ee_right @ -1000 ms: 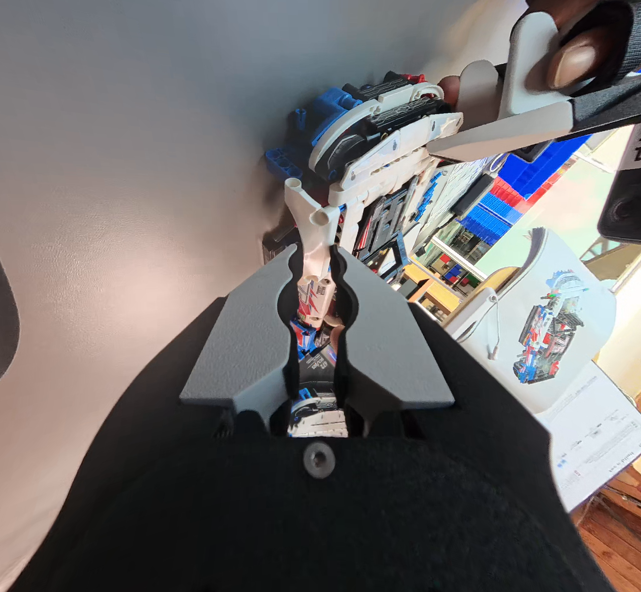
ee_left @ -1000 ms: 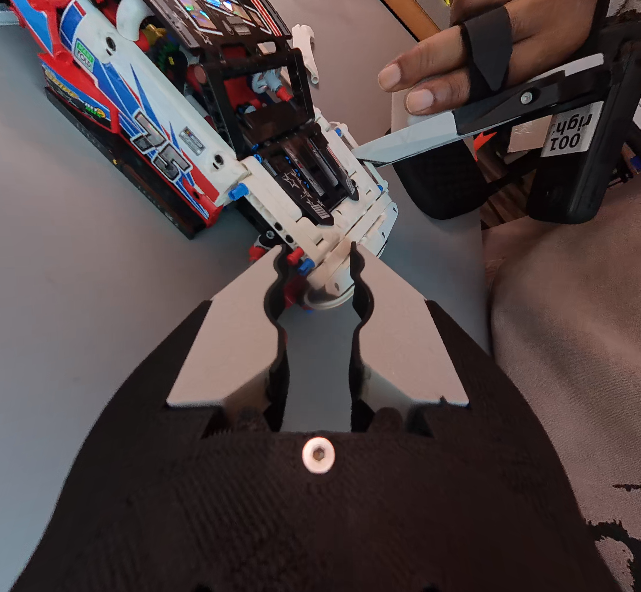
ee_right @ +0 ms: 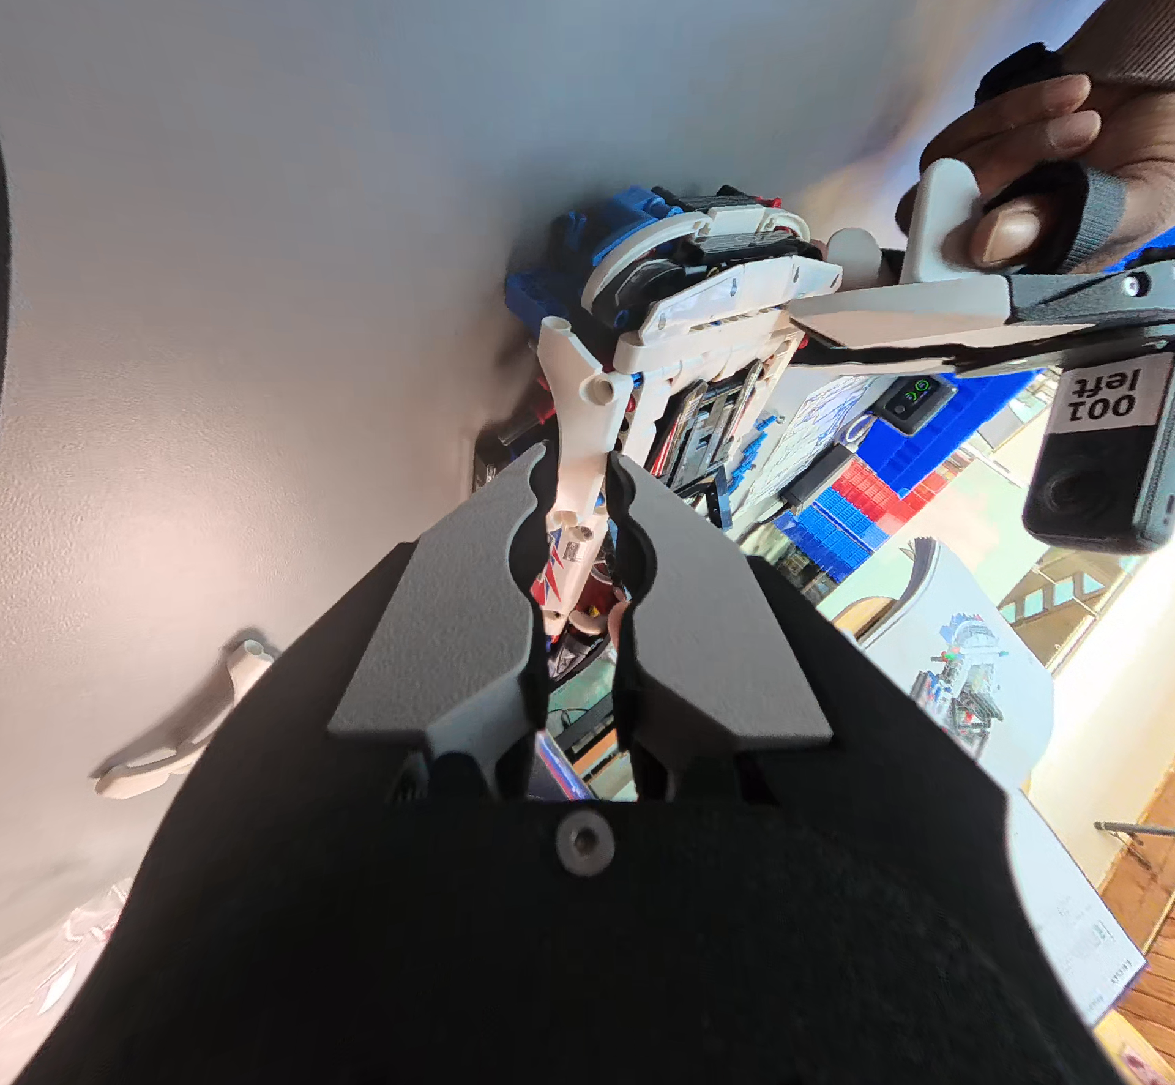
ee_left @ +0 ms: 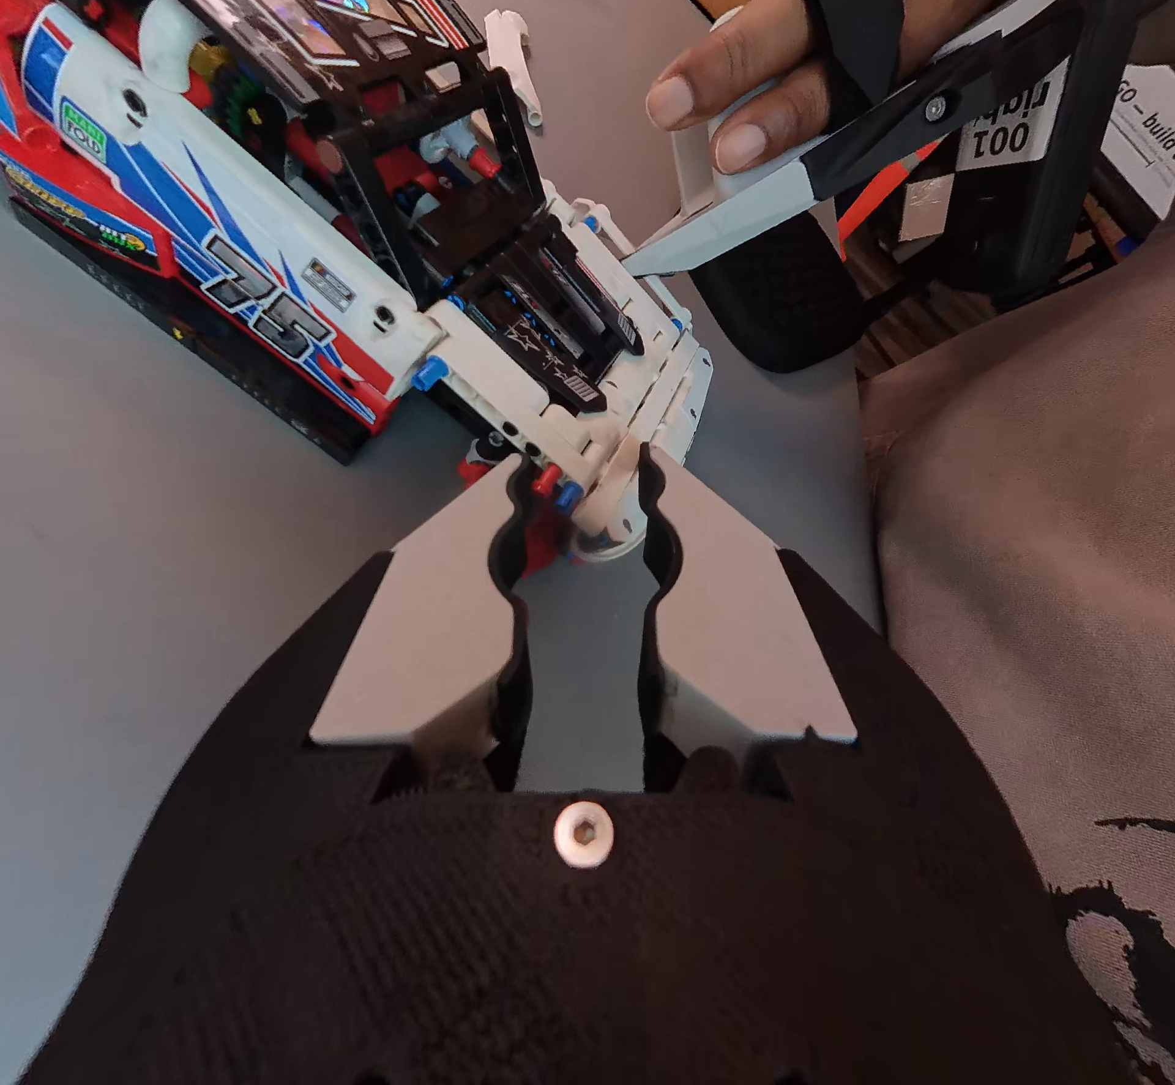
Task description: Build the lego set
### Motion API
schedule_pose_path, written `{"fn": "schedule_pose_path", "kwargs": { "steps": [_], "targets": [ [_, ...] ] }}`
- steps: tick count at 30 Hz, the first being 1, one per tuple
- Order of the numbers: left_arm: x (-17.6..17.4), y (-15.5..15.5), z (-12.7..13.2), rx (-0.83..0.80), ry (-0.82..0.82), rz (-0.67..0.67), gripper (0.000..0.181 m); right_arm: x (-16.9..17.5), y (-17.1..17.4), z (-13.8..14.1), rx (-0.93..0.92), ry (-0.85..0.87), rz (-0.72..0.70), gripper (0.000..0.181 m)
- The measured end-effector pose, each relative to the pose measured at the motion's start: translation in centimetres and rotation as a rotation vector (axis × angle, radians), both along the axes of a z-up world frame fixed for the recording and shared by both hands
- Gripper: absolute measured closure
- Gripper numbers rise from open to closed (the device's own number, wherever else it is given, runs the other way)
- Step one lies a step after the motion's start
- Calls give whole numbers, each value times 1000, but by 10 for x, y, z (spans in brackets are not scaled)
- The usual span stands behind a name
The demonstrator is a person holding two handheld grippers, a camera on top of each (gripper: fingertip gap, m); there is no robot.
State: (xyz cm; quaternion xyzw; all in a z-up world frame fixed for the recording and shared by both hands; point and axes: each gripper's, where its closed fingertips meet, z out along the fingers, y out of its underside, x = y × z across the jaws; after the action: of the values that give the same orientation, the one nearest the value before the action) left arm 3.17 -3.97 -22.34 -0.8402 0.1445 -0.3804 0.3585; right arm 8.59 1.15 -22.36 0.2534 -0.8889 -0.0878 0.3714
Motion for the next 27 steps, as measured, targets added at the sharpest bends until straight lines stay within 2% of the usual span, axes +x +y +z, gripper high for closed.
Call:
{"fn": "schedule_pose_path", "kwargs": {
  "steps": [7, 9, 16, 20, 22, 27],
  "targets": [
    [-11, -3, 2, -25, 0, 9, 143, -10, -3, -1, -47, 39, -31, 169],
    [-14, -2, 5, -35, -7, 15, 135, -13, -3, -1, -54, 45, -34, 169],
    [-37, 3, 14, -50, -4, 81, 132, -28, -11, -2, -70, 61, -26, 168],
    [-42, 15, 6, -70, 27, 137, 132, -34, -16, -2, -67, 49, -21, 168],
    [-44, 19, -2, -76, 83, 155, 139, -35, -18, -3, -63, 30, -23, 168],
    [-44, 21, -4, -62, 150, 152, 138, -35, -19, -3, -62, -24, -27, 169]
  ]
}}
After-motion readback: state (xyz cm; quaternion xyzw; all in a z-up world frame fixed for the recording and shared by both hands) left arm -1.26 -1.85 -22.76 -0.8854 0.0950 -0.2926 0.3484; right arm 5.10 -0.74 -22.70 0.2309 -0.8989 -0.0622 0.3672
